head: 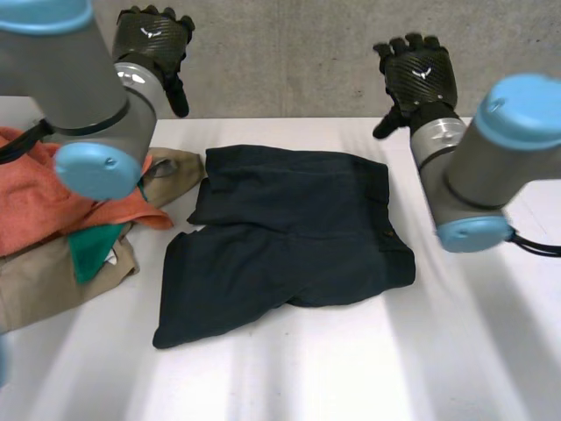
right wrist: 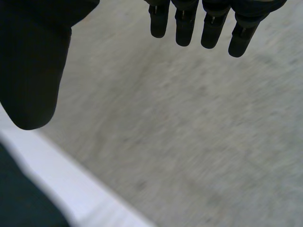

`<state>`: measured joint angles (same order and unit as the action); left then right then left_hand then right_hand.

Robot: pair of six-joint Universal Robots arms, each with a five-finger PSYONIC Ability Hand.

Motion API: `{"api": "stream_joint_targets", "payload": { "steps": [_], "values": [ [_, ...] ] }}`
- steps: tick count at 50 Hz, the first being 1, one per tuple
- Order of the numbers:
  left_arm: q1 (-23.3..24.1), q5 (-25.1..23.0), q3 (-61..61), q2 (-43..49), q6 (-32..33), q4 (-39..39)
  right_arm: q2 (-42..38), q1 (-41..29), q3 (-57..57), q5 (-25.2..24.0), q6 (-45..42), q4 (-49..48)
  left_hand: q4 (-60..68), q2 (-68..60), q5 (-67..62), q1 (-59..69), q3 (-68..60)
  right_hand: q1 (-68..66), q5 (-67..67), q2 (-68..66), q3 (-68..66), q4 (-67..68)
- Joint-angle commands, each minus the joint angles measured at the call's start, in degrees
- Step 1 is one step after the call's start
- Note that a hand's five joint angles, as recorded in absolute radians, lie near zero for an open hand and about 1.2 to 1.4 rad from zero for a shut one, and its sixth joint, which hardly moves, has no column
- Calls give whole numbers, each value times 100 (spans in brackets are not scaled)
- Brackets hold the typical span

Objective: Fold the laundry.

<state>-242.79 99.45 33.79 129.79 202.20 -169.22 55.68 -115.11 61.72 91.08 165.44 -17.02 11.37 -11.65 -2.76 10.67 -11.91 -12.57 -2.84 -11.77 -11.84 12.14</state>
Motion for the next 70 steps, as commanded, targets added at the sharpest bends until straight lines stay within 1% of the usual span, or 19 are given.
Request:
{"api": "stream_joint_targets", "payload": {
  "steps": [1, 5, 6, 7, 11, 15, 19, 26, 30, 34, 40, 48, 50, 52, 55, 56, 58, 63, 70],
  "values": [
    [267, -110, 2481, -1798, -5, 591, 839, 393, 472, -1100, -328, 2289, -137, 165, 276, -67, 191, 257, 284, 177, 184, -214],
    [364, -400, 3703, -2563, -40, 1013, 1182, 639, 859, -1548, -749, 3221, -137, 165, 276, -67, 191, 224, 251, 144, 151, -181],
    [373, -496, 3923, -2712, -66, 1101, 1243, 683, 947, -1636, -855, 3397, 234, -205, -94, 304, -180, 107, 133, 27, 34, -64],
    [373, -723, 4360, -2966, -119, 1276, 1357, 762, 1156, -1828, -1065, 3694, 1037, -1009, -898, 1107, -983, -511, -484, -590, -583, 554],
    [338, -1330, 5372, -3433, -216, 1602, 1577, 946, 1762, -2338, -1697, 4275, 1665, -1636, -1525, 1735, -1611, -1739, -1712, -1818, -1812, 1782],
    [268, -1691, 6137, -3566, -242, 1804, 1683, 1017, 2430, -2682, -2277, 4427, 2320, -2292, -2181, 2390, -2266, -2852, -2826, -2932, -2925, 2895],
    [206, -1763, 6718, -3505, -260, 1718, 1622, 1008, 2993, -2771, -2569, 4016, 2408, -2380, -2269, 2478, -2354, -3208, -3181, -3288, -3281, 3251],
    [100, -1552, 7054, -3048, -216, 743, 1376, 956, 3549, -2753, -2535, 2583, 1702, -1674, -1563, 1772, -1648, -3007, -2980, -3087, -3080, 3050],
    [30, -1123, 7002, -2776, -207, -134, 1305, 894, 3838, -2718, -2237, 1320, 1231, -1202, -1091, 1301, -1177, -1917, -1890, -1996, -1989, 1960],
    [170, -858, 6835, -2443, -146, -689, 1183, 798, 4041, -2578, -2008, 317, 1213, -1185, -1074, 1284, -1159, -1392, -1366, -1472, -1465, 1435],
    [460, -551, 6448, -1713, -58, -779, 831, 631, 4033, -2235, -1849, -512, 1213, -1185, -1074, 1283, -1159, -1392, -1365, -1471, -1464, 1435],
    [777, 372, 5763, -1228, 223, -1148, 313, 385, 3778, -1655, -1814, -1276, 1280, -1252, -1141, 1350, -1226, -1610, -1583, -1689, -1683, 1653],
    [803, 513, 5614, -1097, 381, -1331, 233, 323, 3751, -1567, -1840, -1435, 1430, -1402, -1291, 1500, -1376, -1928, -1901, -2007, -2000, 1971],
    [786, 557, 5508, -965, 513, -1420, 137, 270, 3707, -1479, -1849, -1698, 1817, -1788, -1677, 1887, -1763, -2851, -2825, -2931, -2924, 2894],
    [724, 531, 5402, -763, 829, -1447, 84, 235, 3681, -1426, -1858, -1848, 3361, -3332, -3221, 3431, -3307, -4598, -4571, -4677, -4670, 4641],
    [733, 514, 5384, -745, 908, -1430, 110, 218, 3672, -1374, -1849, -1927, 4232, -4204, -4093, 4302, -4178, -6721, -6695, -6801, -6794, 6765],
    [742, 435, 5340, -771, 1162, -1429, 180, 209, 3681, -1330, -1823, -1910, 6848, -6820, -6709, 6918, -6794, -6743, -6716, -6823, -6816, 6786],
    [733, 469, 5261, -1297, 1393, -1447, 759, 209, 3637, -1312, -1630, -1630, 6863, -6835, -6724, 6933, -6809, -6743, -6716, -6823, -6816, 6786],
    [461, 417, 4480, -3362, 1208, -1245, 2244, 410, 2602, -1391, -1173, -137, 6863, -6835, -6724, 6933, -6809, -6743, -6716, -6823, -6816, 6786]
  ]
}}
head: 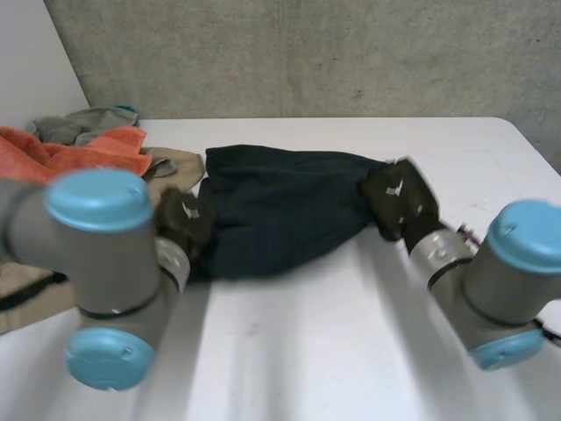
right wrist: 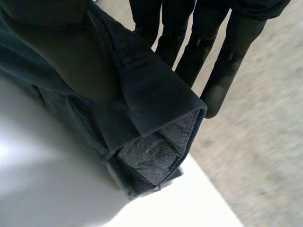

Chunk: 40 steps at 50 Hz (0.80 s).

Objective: Fold the laundry.

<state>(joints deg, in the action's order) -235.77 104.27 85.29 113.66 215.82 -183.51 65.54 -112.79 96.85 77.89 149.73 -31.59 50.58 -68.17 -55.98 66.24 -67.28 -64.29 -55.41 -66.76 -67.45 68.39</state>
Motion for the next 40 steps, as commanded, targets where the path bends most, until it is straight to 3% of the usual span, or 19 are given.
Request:
{"api": "stream_joint_targets", "payload": {
  "steps": [1, 4, 8, 16, 23, 30, 35, 40],
  "values": [
    [-268, -109, -820, -1933, -180, 228, 1364, 248, -1123, -89, 468, 1591, 2942, -1183, -1402, 1376, -1272, -1571, -1459, -1324, -1255, 1161],
    [-312, -407, -1479, -2585, -295, 631, 1523, 521, -2054, -230, 767, 2514, 2942, -1183, -1402, 1376, -1272, -1571, -1459, -1324, -1255, 1161],
    [-338, -829, -2393, -2621, -427, 1360, 1357, 706, -3285, -415, 1242, 3394, 2942, -1183, -1402, 1376, -1272, -1571, -1459, -1324, -1255, 1161],
    [-444, -847, -4150, -1630, -796, 2398, 523, 750, -5069, -433, 1849, 4476, 2942, -1183, -1402, 1376, -1272, -1571, -1459, -1324, -1255, 1161],
    [-470, -1128, -4837, -391, -787, 2505, -67, 645, -5282, -336, 1831, 4618, 2942, -1183, -1402, 1376, -1272, -1571, -1459, -1324, -1255, 1161],
    [-558, -1357, -5496, 481, -849, 2084, -603, 337, -5369, 199, 1928, 3864, 2942, -1183, -1402, 1376, -1272, -1571, -1459, -1324, -1255, 1161],
    [-655, -1042, -6453, 737, -1076, 917, -736, 267, -5747, 1156, 2007, 2091, 2942, -1183, -1402, 1376, -1272, -1571, -1459, -1324, -1255, 1161],
    [-602, -1128, -6657, 386, -1358, 167, -429, 232, -5731, 1501, 2156, 769, 2942, -1183, -1402, 1376, -1272, -1571, -1459, -1324, -1255, 1161]
  ]
}}
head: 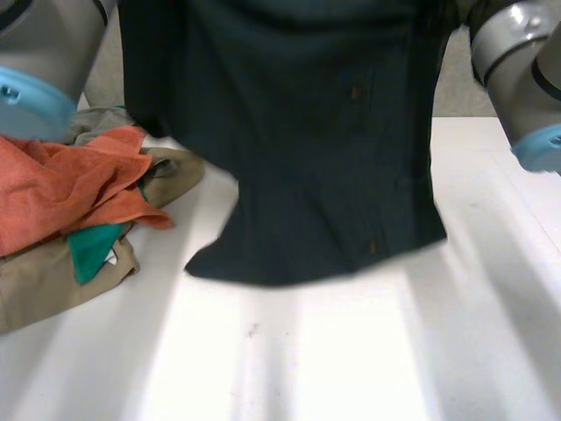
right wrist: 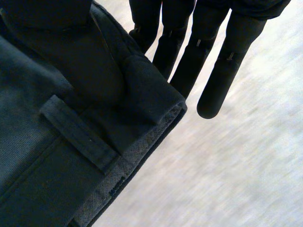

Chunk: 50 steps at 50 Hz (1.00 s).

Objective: Fold the laundry.

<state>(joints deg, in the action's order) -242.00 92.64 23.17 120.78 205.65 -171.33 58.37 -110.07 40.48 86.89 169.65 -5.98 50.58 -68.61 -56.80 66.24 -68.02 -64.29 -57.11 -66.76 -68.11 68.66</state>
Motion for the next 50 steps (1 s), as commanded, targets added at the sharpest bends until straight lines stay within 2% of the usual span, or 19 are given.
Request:
{"api": "stream_joint_targets", "payload": {
  "steps": [1, 4, 8, 13, 19, 25, 30, 35, 42, 43, 47, 50],
  "values": [
    [48, -43, -436, -379, -367, -1043, 342, -59, -67, 575, 182, -1871, 2942, -1139, -1320, 1376, -1198, -1571, -1289, -1324, -1189, 1134],
    [101, -211, -322, -537, -368, -789, 491, -173, -5, 339, 270, -1837, 2942, -1139, -1320, 1376, -1198, -1571, -1289, -1324, -1189, 1134],
    [110, -141, 160, -704, -350, -323, 500, -226, 170, 162, 279, -1530, 2942, -1139, -1320, 1376, -1198, -1571, -1289, -1324, -1189, 1134],
    [127, 105, 1861, -1169, -350, 99, 439, -199, 871, 101, 235, -977, 2942, -1139, -1320, 1376, -1198, -1571, -1289, -1324, -1189, 1134],
    [241, 123, 3973, -1469, -359, -23, 342, -164, 2243, -285, -133, -641, 2942, -1139, -1320, 1376, -1198, -1571, -1289, -1324, -1189, 1134],
    [452, 123, 5829, -1048, -298, -436, 44, -59, 3904, -892, -1108, -641, 2942, -1139, -1320, 1376, -1198, -1571, -1289, -1324, -1189, 1134],
    [470, 167, 6348, -740, -139, -437, 26, 64, 4573, -989, -1759, -571, 2942, -1139, -1320, 1376, -1198, -1571, -1289, -1324, -1189, 1134],
    [496, 202, 6595, -906, 1, 116, 271, 108, 4943, -1007, -2128, -63, 2942, -1139, -1320, 1376, -1198, -1571, -1289, -1324, -1189, 1134],
    [795, 88, 6946, -1574, 116, 1399, 1334, 459, 5277, -1068, -3059, 1703, 2942, -1139, -1320, 1376, -1198, -1571, -1289, -1324, -1189, 1134],
    [908, 44, 7007, -1662, 133, 1653, 1501, 582, 5356, -1112, -3426, 2193, 2942, -1139, -1320, 1376, -1198, -1571, -1289, -1324, -1189, 1134],
    [1225, -35, 7139, -1768, 238, 2198, 1747, 828, 5601, -1244, -4410, 3170, 2942, -1139, -1320, 1376, -1198, -1571, -1289, -1324, -1189, 1134],
    [1427, -70, 7166, -1759, 335, 2489, 1836, 943, 5786, -1402, -5053, 3515, 2942, -1139, -1320, 1376, -1198, -1571, -1289, -1324, -1189, 1134]
  ]
}}
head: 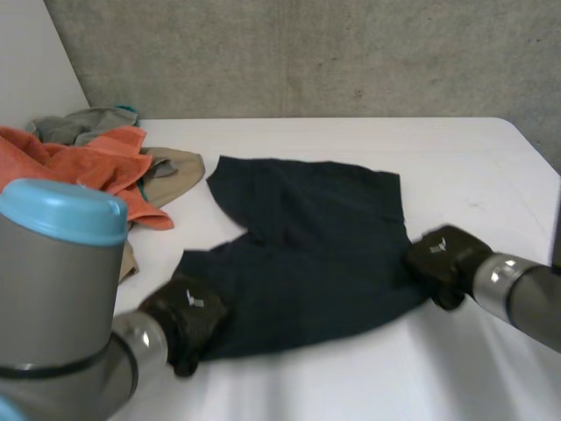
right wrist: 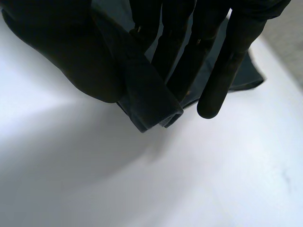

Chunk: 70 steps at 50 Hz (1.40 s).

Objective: Fold the laundry.

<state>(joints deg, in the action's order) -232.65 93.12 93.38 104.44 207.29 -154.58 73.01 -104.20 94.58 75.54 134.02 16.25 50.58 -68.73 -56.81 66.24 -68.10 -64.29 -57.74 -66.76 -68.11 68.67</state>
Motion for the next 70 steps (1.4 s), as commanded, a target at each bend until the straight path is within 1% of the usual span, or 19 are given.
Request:
{"api": "stream_joint_targets", "payload": {
  "steps": [1, 4, 7, 8, 10, 18, 22, 25, 33, 39, 43, 50, 52, 54, 55, 57, 62, 65, 70],
  "values": [
    [536, -128, 128, -109, 180, 859, 381, 365, 403, -286, -1580, 1302, 2942, -1127, -1319, 1376, -1190, -1571, -1226, -1324, -1189, 1133],
    [624, -163, 75, -30, 215, 904, 346, 418, 500, -347, -1713, 1302, 2711, -896, -1088, 1145, -959, -1571, -1226, -1324, -1189, 1133],
    [625, -163, -57, 58, 303, 904, 293, 418, 491, -374, -1660, 1276, -407, 2222, 2030, -1973, 2159, -1571, -1226, -1324, -1189, 1133],
    [607, -137, -214, 111, 434, 878, 250, 400, 474, -400, -1564, 1215, -2868, 4683, 4491, -4434, 4620, -1571, -1226, -1324, -1189, 1133],
    [563, -137, -416, 172, 584, 807, 197, 383, 456, -417, -1467, 1118, -4058, 5873, 5681, -5624, 5810, -1571, -1226, -1324, -1189, 1133],
    [133, -224, -1822, 770, 1314, -9, 65, 260, 368, -444, -1010, 564, -4058, 5873, 5681, -5624, 5810, -1571, -1226, -1324, -1189, 1133],
    [-8, -496, -2771, 1358, 1516, -405, 38, 172, 377, -444, -948, 467, -4058, 5873, 5681, -5624, 5810, -1571, -1226, -1324, -1189, 1133],
    [-148, -874, -3667, 1999, 1674, -564, 12, 110, 394, -444, -930, 432, -3533, 5349, 5156, -5100, 5285, -1571, -1226, -1324, -1189, 1133],
    [-500, -1911, -6093, 3889, 2193, -433, -129, 75, 465, -444, -886, 309, -994, 2809, 2617, -2560, 2746, -1571, -1226, -1324, -1189, 1133],
    [-658, -2868, -7674, 5268, 2623, -160, -295, 136, 465, -435, -895, 204, -1564, 3379, 3186, -3130, 3315, -1571, -1226, -1324, -1189, 1133],
    [-667, -3054, -8081, 5674, 2721, -98, -348, 180, 447, -435, -886, 195, -1698, 3513, 3321, -3264, 3450, -1571, -1226, -1324, -1189, 1133],
    [-659, -2976, -8345, 6044, 2861, -186, -366, 277, 421, -462, -904, 177, -1749, 3564, 3372, -3315, 3501, -1571, -1226, -1324, -1189, 1133],
    [-659, -2923, -8415, 6123, 3071, -177, -366, 303, 395, -470, -904, 177, -1164, 2979, 2787, -2730, 2916, -1571, -1226, -1324, -1189, 1133],
    [-676, -2870, -8442, 6141, 3229, -160, -357, 330, 377, -470, -887, 177, 478, 1337, 1145, -1088, 1274, -1571, -1226, -1324, -1189, 1133],
    [-659, -2748, -8425, 6123, 3378, -168, -366, 339, 368, -470, -878, 177, 2917, -1102, -1295, 1351, -1165, -1571, -1226, -1324, -1189, 1133],
    [-632, -2564, -8398, 6009, 3485, -186, -366, 348, 359, -479, -878, 177, 2942, -1127, -1319, 1376, -1190, -1571, -1226, -1324, -1189, 1133],
    [-562, -1457, -7688, 5254, 3327, -265, -375, 356, 368, -497, -878, 177, 2942, -1127, -1319, 1376, -1190, -1571, -1226, -1324, -1189, 1133],
    [-623, -1070, -6864, 4720, 3266, -283, -384, 330, 386, -497, -878, 177, 2942, -1127, -1319, 1376, -1190, -1571, -1226, -1324, -1189, 1133],
    [-790, -735, -5544, 3866, 3292, -300, -349, 260, 430, -497, -878, 177, 2942, -1127, -1319, 1376, -1190, -1571, -1226, -1324, -1189, 1133]
  ]
}}
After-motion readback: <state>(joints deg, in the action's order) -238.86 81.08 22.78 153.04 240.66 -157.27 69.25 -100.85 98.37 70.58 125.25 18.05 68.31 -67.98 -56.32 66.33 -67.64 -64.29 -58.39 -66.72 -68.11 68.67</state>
